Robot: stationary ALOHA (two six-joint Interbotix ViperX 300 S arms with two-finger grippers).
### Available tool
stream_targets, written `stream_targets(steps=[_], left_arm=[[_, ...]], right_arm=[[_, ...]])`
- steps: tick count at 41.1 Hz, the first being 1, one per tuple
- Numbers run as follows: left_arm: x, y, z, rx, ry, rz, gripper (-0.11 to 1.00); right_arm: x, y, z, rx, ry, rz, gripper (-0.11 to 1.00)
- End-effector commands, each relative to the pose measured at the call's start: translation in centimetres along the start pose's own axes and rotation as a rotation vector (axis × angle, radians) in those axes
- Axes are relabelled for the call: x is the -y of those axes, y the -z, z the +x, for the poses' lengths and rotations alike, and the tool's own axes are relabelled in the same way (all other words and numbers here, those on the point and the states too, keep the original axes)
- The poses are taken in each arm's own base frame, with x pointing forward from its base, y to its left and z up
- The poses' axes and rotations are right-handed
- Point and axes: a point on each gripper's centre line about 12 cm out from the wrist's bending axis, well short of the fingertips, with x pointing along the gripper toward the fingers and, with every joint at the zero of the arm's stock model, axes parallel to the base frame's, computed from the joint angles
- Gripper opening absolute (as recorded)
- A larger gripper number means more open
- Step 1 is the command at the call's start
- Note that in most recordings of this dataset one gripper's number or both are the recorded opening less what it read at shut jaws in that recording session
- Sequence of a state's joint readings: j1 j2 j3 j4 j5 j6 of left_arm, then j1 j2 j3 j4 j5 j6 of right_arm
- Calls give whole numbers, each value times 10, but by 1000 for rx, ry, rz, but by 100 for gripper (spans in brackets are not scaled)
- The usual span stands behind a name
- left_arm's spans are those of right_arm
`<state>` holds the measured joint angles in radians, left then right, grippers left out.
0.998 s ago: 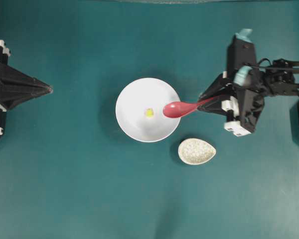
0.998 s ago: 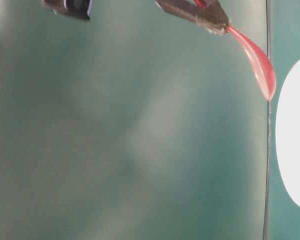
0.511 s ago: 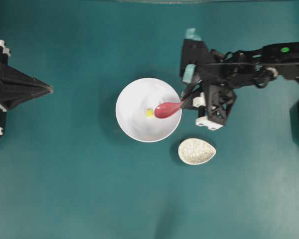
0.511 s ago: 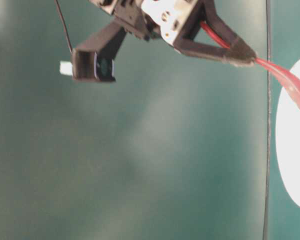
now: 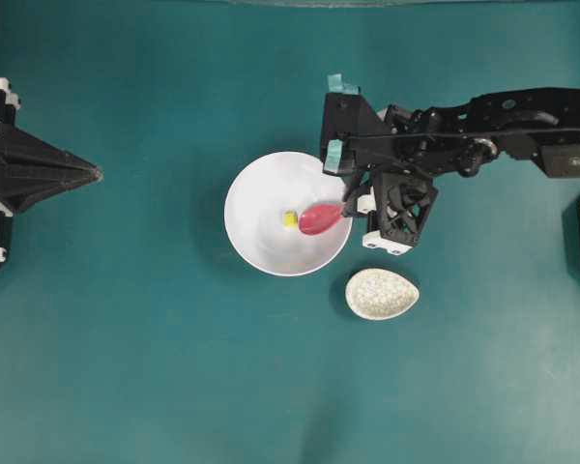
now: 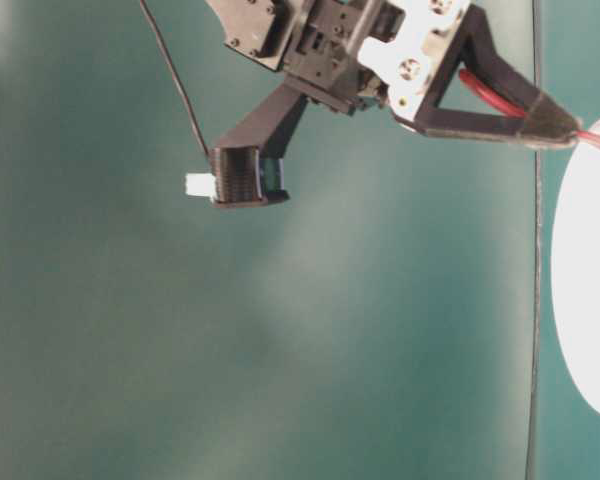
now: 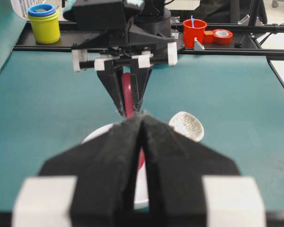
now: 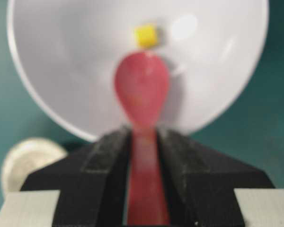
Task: Scoop the yellow hexagonal prism block from the bowl with a spoon using the right arm.
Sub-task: 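Lower the spoon into the bowl and push it under the yellow block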
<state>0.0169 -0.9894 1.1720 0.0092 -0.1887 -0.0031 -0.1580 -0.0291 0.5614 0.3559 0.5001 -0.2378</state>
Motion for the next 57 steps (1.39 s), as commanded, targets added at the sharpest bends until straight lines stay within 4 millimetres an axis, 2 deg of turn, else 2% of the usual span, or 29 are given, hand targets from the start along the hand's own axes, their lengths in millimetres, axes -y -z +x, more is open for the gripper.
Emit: stream_targets(steps=[1, 13, 35, 57], left_arm=[[0, -9, 3, 23, -1, 2, 0], [0, -9, 3, 23, -1, 2, 0], [0, -9, 3, 21, -1, 2, 0], [0, -9, 3, 21, -1, 2, 0]], right_arm=[[0, -11, -4, 42, 3, -3, 25], [3, -13, 4, 67, 18, 1, 25], [1, -25, 5, 172, 32, 2, 25], [-4, -22, 16, 146, 24, -7, 25]])
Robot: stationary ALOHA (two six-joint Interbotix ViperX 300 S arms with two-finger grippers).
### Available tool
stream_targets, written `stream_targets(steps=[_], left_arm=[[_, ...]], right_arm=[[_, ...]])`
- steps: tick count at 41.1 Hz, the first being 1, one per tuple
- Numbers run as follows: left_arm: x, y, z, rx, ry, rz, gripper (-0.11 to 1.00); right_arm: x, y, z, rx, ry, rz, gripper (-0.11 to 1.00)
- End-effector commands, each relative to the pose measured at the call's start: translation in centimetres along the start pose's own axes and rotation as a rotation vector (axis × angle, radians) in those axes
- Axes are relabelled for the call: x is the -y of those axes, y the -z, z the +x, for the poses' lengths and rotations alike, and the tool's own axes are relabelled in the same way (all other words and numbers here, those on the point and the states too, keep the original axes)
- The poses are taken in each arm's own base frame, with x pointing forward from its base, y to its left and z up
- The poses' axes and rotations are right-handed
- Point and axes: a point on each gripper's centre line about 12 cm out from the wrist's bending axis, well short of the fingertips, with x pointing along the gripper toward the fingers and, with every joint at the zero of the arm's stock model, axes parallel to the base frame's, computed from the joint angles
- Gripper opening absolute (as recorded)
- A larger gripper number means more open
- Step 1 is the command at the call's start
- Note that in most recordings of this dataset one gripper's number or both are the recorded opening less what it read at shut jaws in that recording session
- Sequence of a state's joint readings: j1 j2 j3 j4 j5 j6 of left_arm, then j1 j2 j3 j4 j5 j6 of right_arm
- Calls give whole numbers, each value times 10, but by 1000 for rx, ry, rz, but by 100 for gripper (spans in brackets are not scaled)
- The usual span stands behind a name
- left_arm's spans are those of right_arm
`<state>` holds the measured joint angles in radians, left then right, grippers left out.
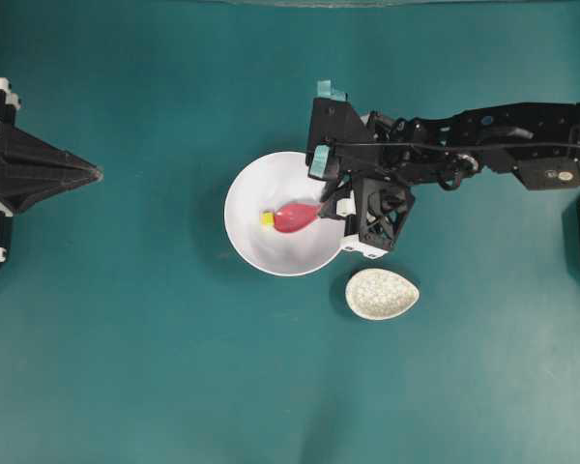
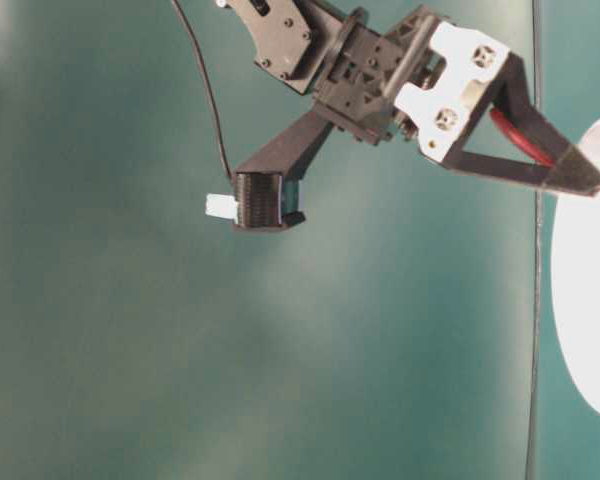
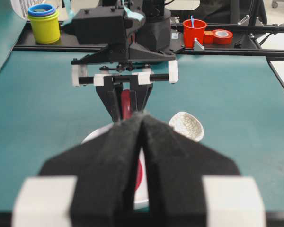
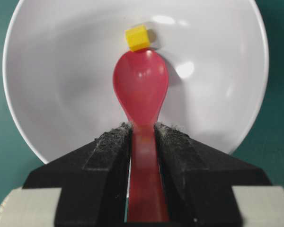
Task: Scoop the yellow hexagonal prism block from the bowl with a spoon using the right arm.
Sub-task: 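Lower the spoon into the bowl and push it under the yellow block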
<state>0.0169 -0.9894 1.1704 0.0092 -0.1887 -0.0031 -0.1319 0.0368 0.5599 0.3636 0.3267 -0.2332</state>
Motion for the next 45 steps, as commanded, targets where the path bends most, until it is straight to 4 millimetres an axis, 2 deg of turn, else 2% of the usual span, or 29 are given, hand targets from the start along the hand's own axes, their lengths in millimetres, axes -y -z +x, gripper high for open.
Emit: stream_targets(steps=[1, 23, 45], left_arm=[[0, -9, 2, 20, -1, 2, 0], [0, -9, 3, 23, -1, 0, 0], [0, -10, 3, 26, -1, -3, 0]], right_arm=[[-4, -15, -4, 43, -7, -7, 25], [-15, -33, 0, 165, -9, -2, 25], [-17, -25, -7, 231, 5, 6, 25]])
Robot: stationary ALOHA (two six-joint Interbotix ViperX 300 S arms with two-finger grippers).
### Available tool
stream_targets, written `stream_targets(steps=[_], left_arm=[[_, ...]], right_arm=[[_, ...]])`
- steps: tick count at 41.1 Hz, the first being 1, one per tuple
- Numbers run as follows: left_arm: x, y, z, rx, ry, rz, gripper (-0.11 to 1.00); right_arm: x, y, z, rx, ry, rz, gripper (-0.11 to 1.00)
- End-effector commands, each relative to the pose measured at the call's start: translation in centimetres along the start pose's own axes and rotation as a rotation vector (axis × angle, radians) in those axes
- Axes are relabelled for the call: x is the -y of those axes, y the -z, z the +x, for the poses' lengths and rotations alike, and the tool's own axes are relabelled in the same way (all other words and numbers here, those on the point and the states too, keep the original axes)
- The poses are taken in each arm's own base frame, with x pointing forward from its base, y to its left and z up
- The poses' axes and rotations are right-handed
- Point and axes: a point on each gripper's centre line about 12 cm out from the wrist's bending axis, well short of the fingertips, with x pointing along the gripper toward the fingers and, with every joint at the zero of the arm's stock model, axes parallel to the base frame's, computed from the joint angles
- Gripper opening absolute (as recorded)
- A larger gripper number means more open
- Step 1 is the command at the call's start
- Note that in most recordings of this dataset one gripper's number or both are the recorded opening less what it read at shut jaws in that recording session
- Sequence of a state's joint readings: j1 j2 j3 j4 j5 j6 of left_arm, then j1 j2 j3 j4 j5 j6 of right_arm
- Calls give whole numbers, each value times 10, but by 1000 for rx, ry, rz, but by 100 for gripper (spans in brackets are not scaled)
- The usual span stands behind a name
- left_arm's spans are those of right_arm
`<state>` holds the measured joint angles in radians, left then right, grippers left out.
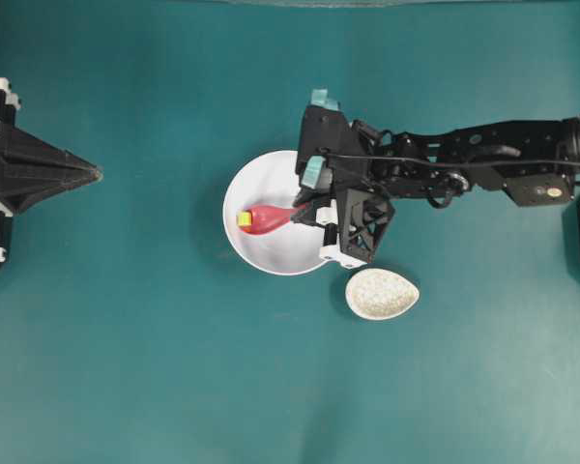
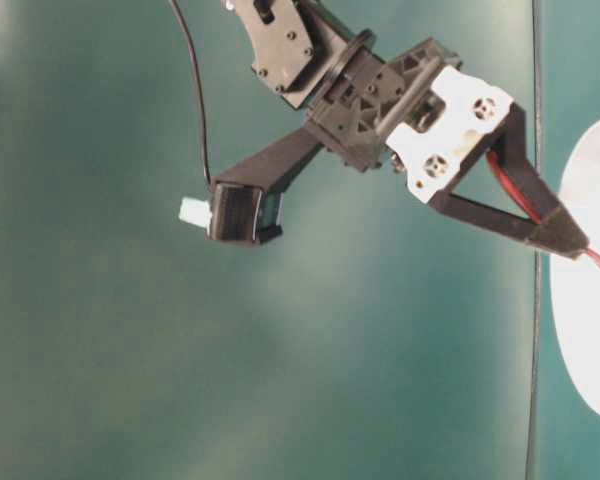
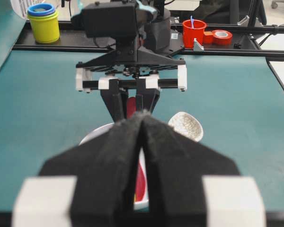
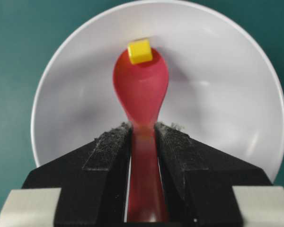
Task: Scoop the yellow hexagonal prism block from the bowl with a spoon using the right arm.
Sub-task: 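Raise the spoon with the yellow block and pull it back right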
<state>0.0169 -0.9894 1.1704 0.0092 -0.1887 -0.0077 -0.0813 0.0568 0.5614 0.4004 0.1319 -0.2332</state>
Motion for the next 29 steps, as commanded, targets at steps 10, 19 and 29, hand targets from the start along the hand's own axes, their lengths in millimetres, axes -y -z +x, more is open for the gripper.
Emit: stream_targets(steps=[10, 19, 29], left_arm=[[0, -9, 3, 21, -1, 2, 0], [0, -9, 3, 21, -1, 2, 0], [0, -9, 3, 21, -1, 2, 0]], right_arm=[[0, -4, -23, 132, 18, 27, 25], [-3, 0, -34, 206, 29, 19, 25], [-8, 3, -49, 323, 40, 1, 25]])
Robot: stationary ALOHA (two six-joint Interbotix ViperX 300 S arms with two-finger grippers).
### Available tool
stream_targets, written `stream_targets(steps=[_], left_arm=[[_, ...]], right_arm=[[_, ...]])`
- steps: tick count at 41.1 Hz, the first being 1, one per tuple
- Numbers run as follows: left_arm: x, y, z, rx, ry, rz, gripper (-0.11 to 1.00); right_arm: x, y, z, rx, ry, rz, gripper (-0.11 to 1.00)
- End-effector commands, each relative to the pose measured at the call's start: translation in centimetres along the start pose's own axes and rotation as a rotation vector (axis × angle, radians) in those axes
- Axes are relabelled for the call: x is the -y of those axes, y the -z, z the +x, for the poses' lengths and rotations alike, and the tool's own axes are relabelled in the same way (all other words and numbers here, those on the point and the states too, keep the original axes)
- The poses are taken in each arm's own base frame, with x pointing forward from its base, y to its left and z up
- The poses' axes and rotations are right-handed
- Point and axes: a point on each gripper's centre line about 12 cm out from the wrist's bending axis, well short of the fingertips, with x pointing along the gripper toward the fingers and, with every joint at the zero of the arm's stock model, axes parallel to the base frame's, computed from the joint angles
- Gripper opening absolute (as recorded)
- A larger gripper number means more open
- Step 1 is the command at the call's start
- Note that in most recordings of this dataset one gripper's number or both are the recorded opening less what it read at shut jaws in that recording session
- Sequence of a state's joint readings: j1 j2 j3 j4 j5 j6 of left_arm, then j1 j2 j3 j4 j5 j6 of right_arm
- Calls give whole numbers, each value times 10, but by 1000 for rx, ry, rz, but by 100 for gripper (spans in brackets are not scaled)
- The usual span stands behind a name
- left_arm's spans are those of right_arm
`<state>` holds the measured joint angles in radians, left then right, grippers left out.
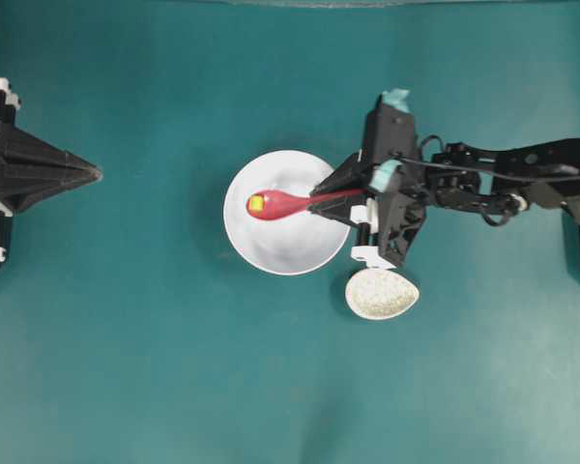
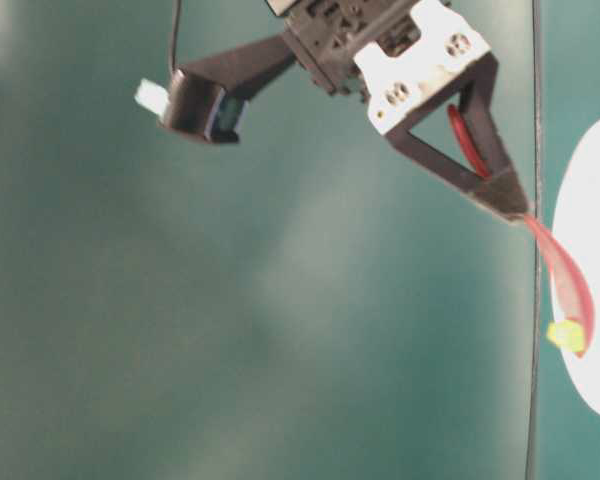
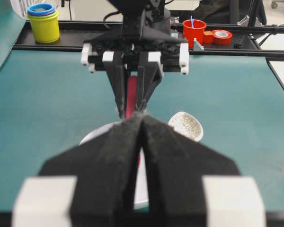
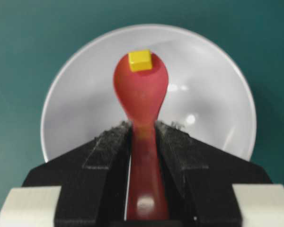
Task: Scoop the yellow hexagonal prism block from the bowl with a spoon using the right arm.
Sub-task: 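Raise the spoon with the yellow block and pull it back right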
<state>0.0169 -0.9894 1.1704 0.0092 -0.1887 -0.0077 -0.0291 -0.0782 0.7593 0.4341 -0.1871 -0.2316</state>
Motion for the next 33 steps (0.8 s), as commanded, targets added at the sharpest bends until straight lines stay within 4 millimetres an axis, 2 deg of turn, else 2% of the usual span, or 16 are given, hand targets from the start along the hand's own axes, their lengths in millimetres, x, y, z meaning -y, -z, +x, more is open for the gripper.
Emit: stream_targets(steps=[1, 14, 33], left_arm=[[0, -9, 3, 21, -1, 2, 0], [0, -9, 3, 20, -1, 2, 0], [0, -10, 3, 23, -1, 2, 0]], right_arm=[[-5, -15, -11, 92, -5, -2, 25], [-7, -26, -33, 239, 0, -12, 25], [-9, -53, -77, 366, -28, -26, 25]])
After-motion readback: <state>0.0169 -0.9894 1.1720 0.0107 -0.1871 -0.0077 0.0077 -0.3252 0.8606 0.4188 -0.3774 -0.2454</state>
